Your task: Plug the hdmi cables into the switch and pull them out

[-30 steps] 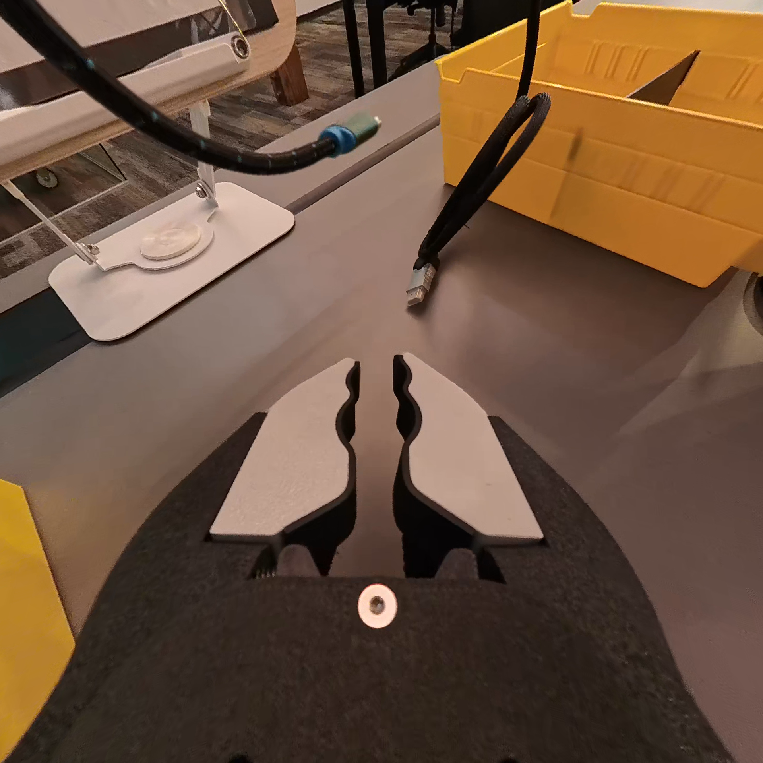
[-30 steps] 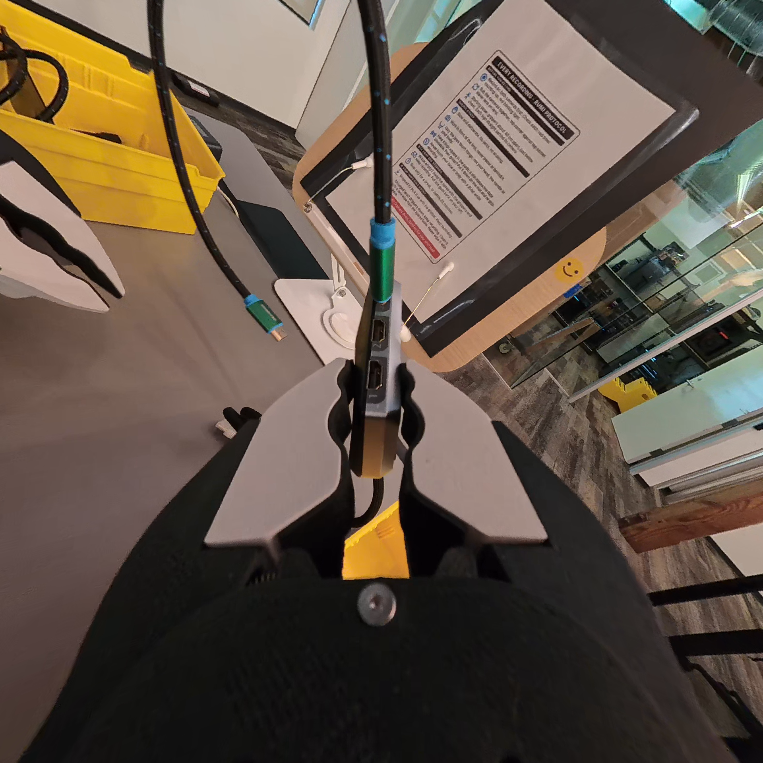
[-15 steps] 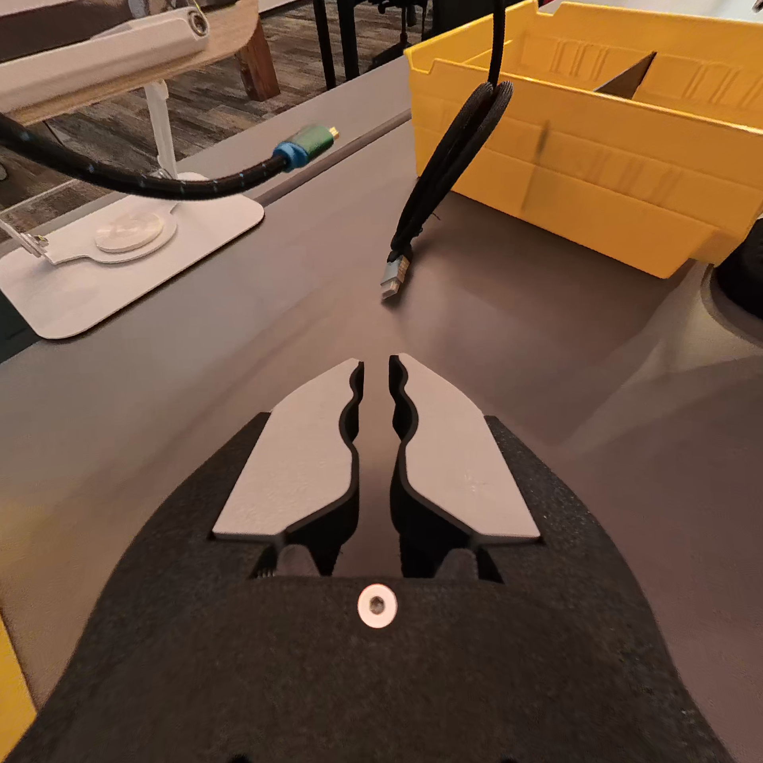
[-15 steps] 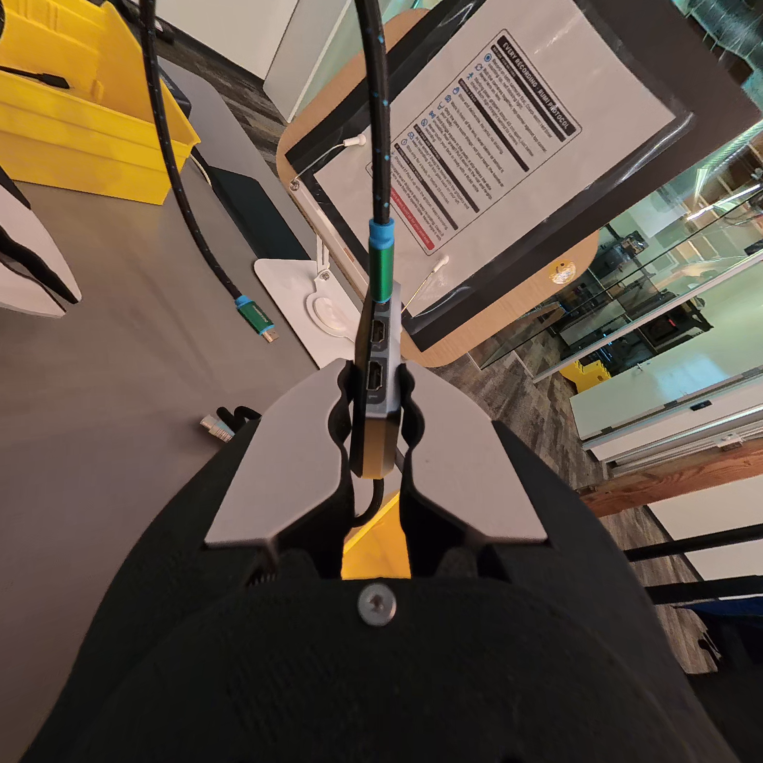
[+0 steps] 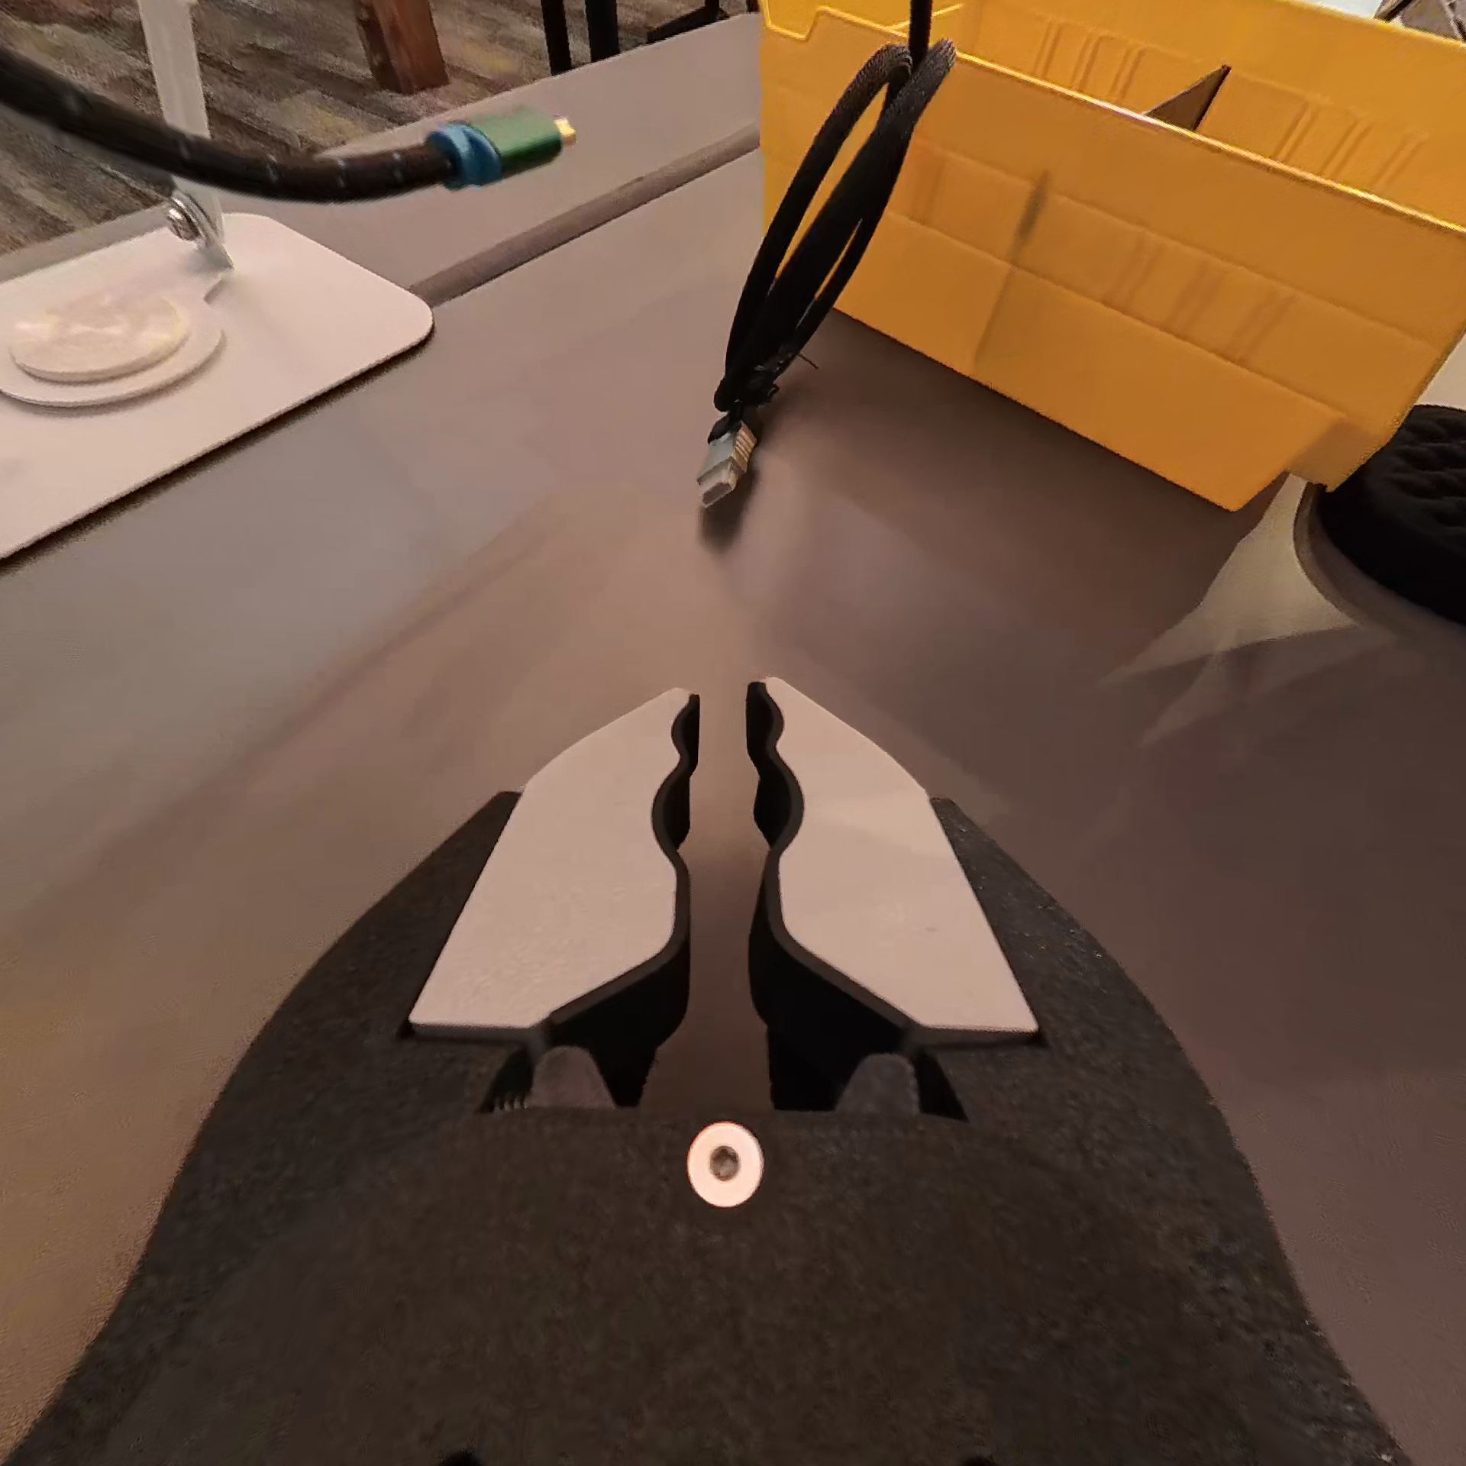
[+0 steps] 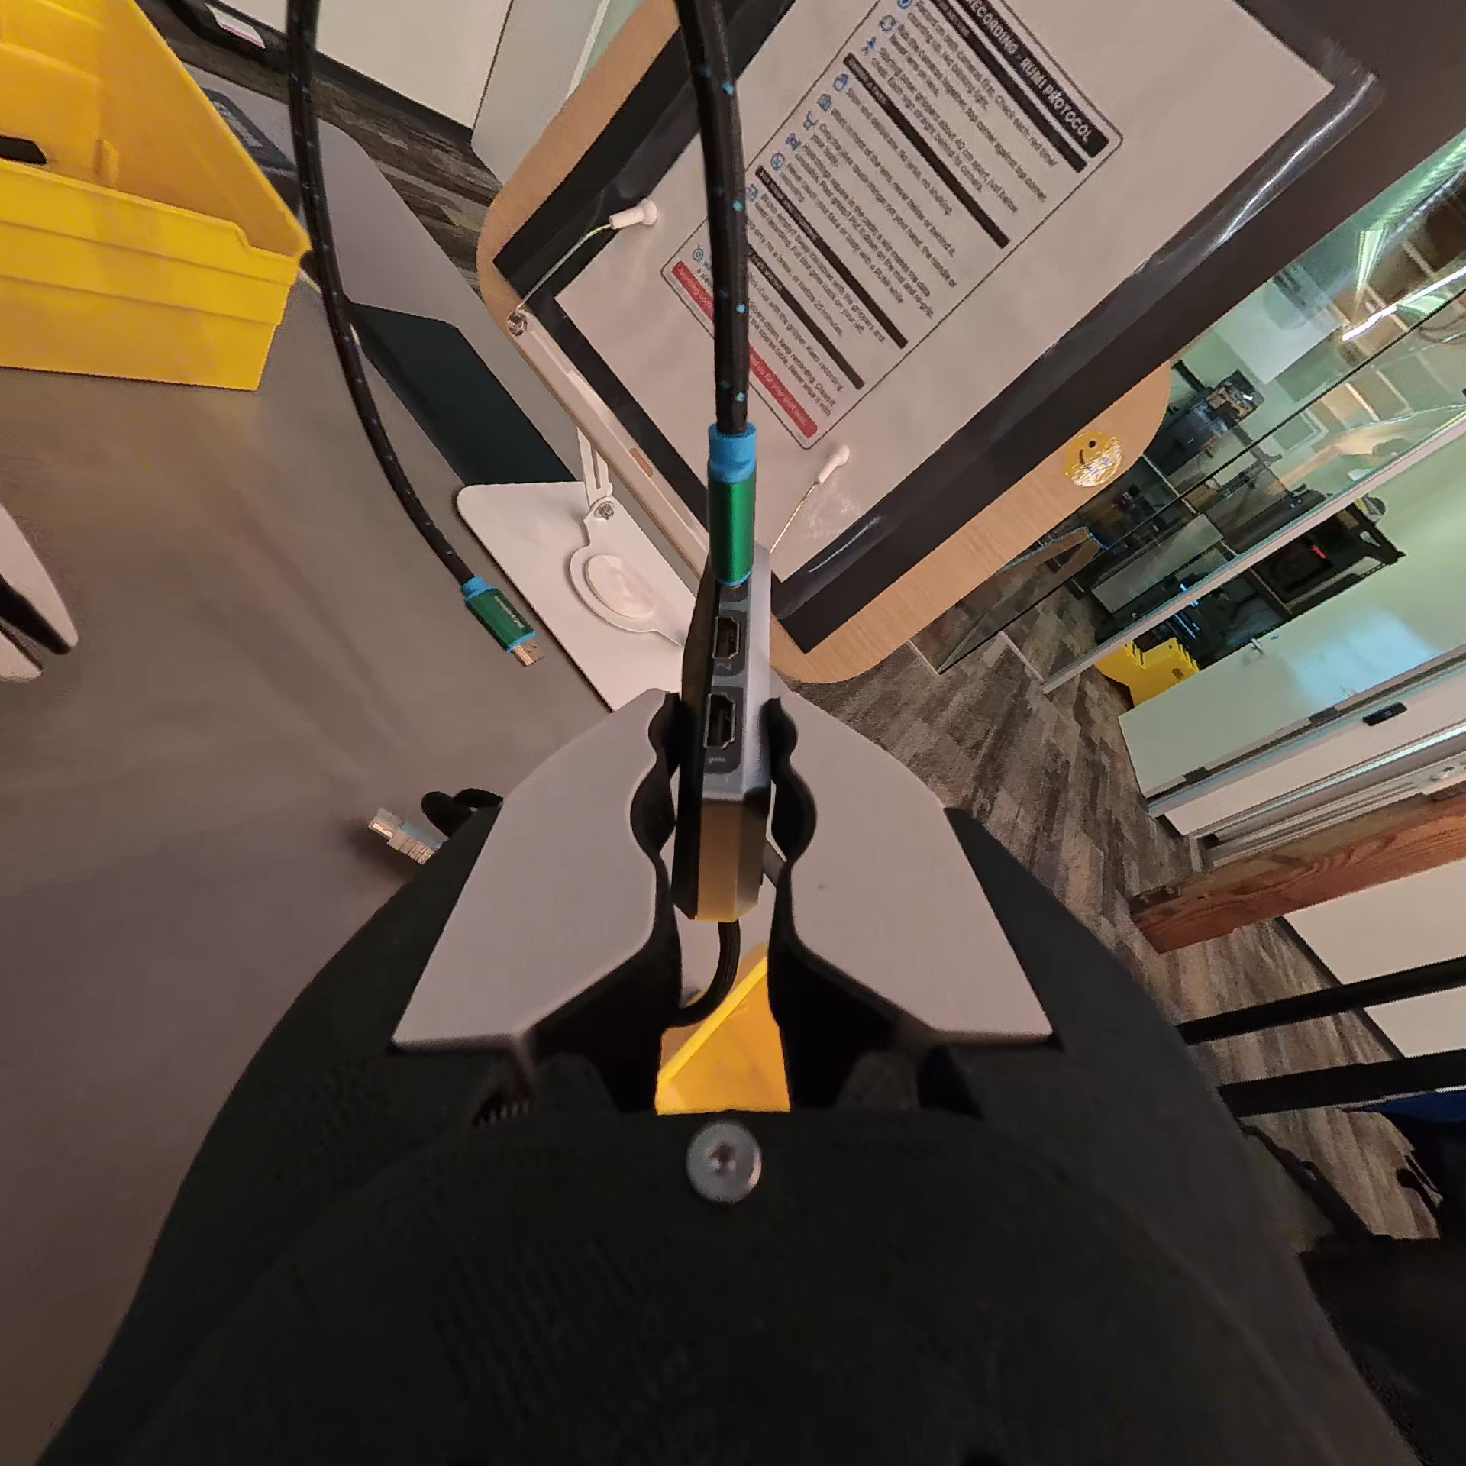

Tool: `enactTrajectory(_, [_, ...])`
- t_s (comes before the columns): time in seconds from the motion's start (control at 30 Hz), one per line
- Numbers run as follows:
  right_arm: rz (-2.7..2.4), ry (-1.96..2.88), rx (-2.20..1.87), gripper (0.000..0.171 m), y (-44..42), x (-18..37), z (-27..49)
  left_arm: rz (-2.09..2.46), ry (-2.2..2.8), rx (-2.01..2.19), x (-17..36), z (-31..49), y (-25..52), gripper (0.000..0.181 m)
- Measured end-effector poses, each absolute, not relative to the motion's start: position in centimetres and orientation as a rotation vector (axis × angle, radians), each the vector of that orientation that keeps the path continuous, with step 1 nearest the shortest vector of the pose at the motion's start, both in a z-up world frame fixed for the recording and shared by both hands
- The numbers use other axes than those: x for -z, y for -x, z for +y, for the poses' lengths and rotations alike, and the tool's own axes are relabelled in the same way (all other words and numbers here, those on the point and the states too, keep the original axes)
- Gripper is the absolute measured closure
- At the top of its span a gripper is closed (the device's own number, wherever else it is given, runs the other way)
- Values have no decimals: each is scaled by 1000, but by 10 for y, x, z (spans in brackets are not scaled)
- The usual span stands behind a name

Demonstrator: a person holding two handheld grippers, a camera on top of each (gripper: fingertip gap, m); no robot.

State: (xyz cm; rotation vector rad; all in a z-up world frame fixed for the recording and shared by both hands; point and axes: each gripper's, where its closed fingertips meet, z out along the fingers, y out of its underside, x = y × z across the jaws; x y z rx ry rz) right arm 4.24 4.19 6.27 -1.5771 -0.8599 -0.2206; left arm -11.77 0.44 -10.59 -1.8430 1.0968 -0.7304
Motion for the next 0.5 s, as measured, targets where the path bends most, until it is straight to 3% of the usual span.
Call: enactTrajectory(0.5, [-821,1580,162,150,-34,-102,46,1147,1790,665,102,2,116,171])
